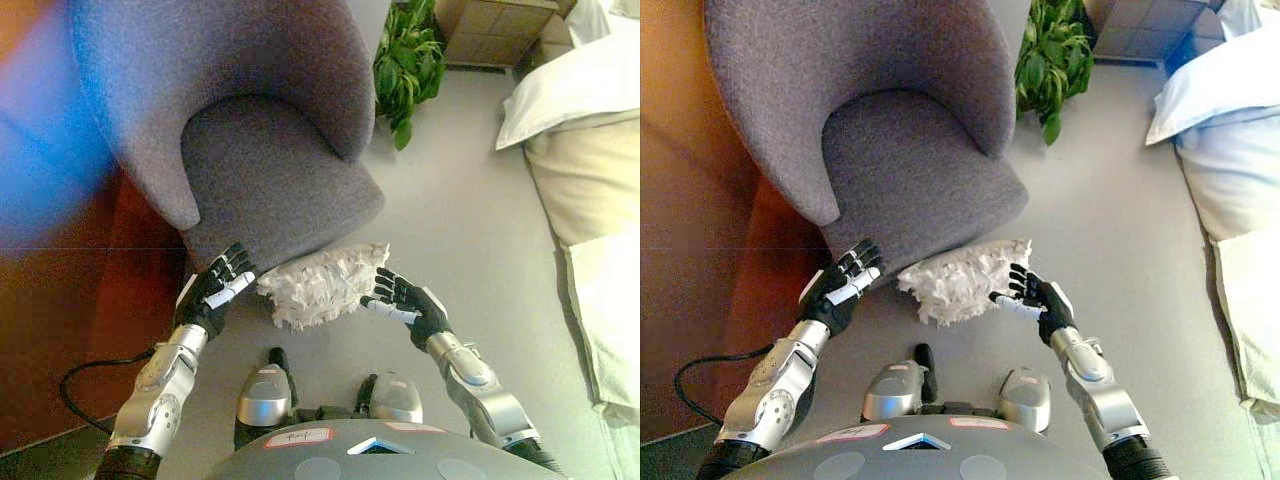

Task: Pick up the pillow and put it on the sofa.

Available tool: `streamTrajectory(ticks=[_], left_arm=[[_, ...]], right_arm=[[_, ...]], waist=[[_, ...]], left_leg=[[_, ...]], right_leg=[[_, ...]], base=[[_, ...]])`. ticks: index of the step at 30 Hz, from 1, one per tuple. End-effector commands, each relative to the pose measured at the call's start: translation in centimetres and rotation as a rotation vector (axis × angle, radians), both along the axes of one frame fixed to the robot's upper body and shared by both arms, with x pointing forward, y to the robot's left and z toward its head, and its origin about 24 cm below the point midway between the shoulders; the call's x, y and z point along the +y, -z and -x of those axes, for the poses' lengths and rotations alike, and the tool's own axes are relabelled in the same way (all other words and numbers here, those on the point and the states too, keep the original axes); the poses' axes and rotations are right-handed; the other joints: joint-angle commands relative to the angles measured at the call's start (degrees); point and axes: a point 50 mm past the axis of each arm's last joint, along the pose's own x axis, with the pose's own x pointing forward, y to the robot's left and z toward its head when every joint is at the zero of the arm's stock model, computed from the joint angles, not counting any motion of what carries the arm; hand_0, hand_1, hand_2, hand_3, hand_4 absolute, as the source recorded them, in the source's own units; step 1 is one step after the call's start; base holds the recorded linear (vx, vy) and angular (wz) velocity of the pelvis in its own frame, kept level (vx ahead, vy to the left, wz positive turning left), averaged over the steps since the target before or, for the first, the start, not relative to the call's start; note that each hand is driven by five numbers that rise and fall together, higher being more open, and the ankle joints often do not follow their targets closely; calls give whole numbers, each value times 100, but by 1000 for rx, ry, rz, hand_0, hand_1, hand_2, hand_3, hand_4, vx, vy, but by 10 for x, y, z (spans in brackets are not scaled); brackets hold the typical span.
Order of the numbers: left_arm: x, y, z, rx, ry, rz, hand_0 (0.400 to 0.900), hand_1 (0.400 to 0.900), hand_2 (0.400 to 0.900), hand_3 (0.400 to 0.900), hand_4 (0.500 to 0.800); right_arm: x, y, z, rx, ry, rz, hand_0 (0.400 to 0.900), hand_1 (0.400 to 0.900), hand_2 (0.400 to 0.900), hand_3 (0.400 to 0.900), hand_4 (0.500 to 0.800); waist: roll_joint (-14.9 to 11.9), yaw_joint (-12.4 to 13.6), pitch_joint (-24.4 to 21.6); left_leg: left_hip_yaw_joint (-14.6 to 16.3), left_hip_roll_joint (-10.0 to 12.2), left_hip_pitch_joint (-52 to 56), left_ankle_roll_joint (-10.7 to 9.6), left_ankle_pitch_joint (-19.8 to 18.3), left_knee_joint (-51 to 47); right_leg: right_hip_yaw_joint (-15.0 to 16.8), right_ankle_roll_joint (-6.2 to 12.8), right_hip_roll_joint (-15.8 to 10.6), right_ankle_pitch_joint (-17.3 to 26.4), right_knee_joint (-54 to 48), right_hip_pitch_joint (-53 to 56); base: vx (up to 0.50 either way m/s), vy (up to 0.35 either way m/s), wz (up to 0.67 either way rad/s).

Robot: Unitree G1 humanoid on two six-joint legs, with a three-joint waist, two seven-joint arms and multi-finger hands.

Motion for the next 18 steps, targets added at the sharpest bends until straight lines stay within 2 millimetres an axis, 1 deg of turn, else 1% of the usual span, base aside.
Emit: streamTrajectory(ticks=[1,2,3,4,5,6,7,9,10,11,13,14,16,17,18], left_arm=[[-8,-32,-15,-155,81,-18,900,900,900,900,800],[-8,-31,-14,-152,82,-17,900,900,900,900,800],[-8,-31,-13,-148,78,-17,900,900,900,900,800],[-6,-29,-11,-139,68,-11,900,900,900,900,800],[-5,-28,-10,-135,61,-6,900,900,900,900,800],[-7,-27,-9,-133,58,-3,900,900,900,900,800],[-10,-27,-9,-132,55,6,900,900,900,900,800],[-11,-27,-9,-127,48,17,900,900,900,900,800],[-12,-25,-7,-117,42,24,900,900,900,900,800],[-12,-24,-5,-116,41,29,900,900,900,900,800],[-11,-25,-5,-124,54,25,900,900,900,900,800],[-11,-27,-7,-132,55,28,900,900,900,900,800],[-11,-29,-11,-149,59,31,900,900,900,900,800],[-10,-31,-13,-162,46,40,900,900,900,900,800],[-9,-32,-15,-169,36,46,900,900,900,900,800]], right_arm=[[-12,-16,-9,-119,67,19,900,900,900,900,800],[-13,-17,-8,-118,66,26,900,900,900,900,800],[-13,-17,-8,-121,59,44,900,900,900,900,800],[-16,-19,-7,-135,31,95,900,900,900,900,800],[-18,-20,-7,-142,13,126,900,900,900,900,800],[-21,-21,-8,-153,-1,159,900,900,900,900,800],[-25,-24,-11,-183,-19,221,900,900,900,900,800],[-30,-28,-16,-211,-43,291,900,900,900,900,800],[-35,-33,-21,-231,-62,347,900,900,900,900,800],[-38,-36,-24,-242,-64,367,900,900,900,900,800],[-46,-44,-34,-299,-61,457,900,900,900,900,800],[-51,-51,-42,-342,-65,519,900,900,900,900,800],[-56,-64,-55,-423,-75,634,900,900,900,900,800],[-59,-73,-64,-473,-70,693,900,900,900,900,800],[-60,-77,-68,-497,-76,727,900,900,900,900,800]], waist=[[-103,-184,-245],[-133,-252,-229],[-130,-279,-223],[-114,-293,-200],[-100,-284,-202],[-99,-269,-215],[-68,-254,-216],[-71,-247,-231],[-79,-211,-233],[-70,-196,-218],[-53,-145,-139],[-12,-108,-54],[22,-56,72],[61,-16,197],[78,-9,255]], left_leg=[[-227,-111,122,-277,-108,-289],[-279,-63,181,-342,-180,-287],[-296,2,216,-372,-232,-270],[-290,126,273,-378,-269,-228],[-291,188,274,-391,-265,-189],[-277,247,253,-418,-244,-140],[-291,380,219,-493,-225,-57],[-348,520,127,-579,-178,71],[-307,661,125,-623,-135,130],[-310,738,108,-657,-127,187],[-354,901,-86,-729,-135,427],[-401,1018,-230,-767,-157,594],[-507,1085,-450,-786,-120,733],[-584,1121,-581,-803,-112,804],[-633,1131,-675,-806,-113,857]], right_leg=[[330,544,-564,1740,-1316,-295],[465,671,-716,2130,-1578,-370],[540,687,-770,2319,-1630,-437],[535,687,-784,2170,-1572,-450],[428,687,-768,1984,-1612,-362],[294,677,-764,1887,-1676,-275],[210,636,-666,1696,-1729,-162],[207,608,-603,1527,-1759,-119],[128,592,-511,1352,-1759,-62],[73,570,-470,1263,-1733,-40],[4,509,-436,1102,-1592,-126],[-37,458,-414,998,-1436,-216],[-91,395,-454,910,-1209,-425],[-80,373,-510,863,-1039,-582],[-62,366,-544,838,-936,-688]], base=[[267,-393,56],[245,-346,47],[233,-269,35],[196,-195,20],[177,-163,17],[141,-151,22],[121,-151,33],[109,-128,39],[109,-101,42],[80,-99,52],[-43,-90,50],[-119,-78,54],[-137,-43,56],[-146,-16,46],[-190,-10,42]])
